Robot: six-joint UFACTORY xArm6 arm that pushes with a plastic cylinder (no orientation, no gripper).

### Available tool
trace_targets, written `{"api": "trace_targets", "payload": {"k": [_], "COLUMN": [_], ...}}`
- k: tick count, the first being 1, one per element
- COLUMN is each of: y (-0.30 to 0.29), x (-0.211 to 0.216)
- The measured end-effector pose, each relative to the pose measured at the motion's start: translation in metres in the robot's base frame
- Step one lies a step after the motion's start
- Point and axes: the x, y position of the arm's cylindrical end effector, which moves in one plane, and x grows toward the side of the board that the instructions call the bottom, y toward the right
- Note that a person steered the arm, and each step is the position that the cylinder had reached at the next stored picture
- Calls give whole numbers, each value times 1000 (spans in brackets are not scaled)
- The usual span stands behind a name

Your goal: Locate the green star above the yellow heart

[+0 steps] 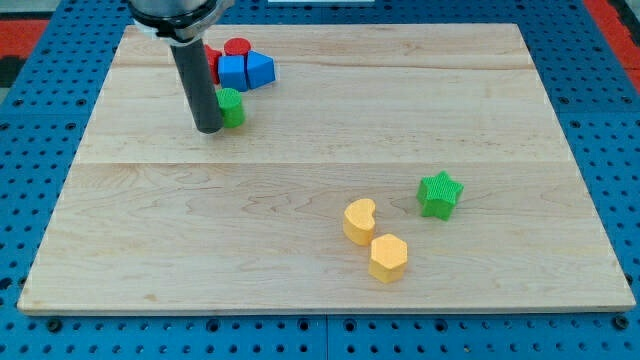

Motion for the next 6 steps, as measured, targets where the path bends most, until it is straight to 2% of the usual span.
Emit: {"api": "trace_targets", "payload": {"k": [2, 4, 5, 6], "y": [7, 20, 78, 163], "x": [-24, -28, 20, 35]}}
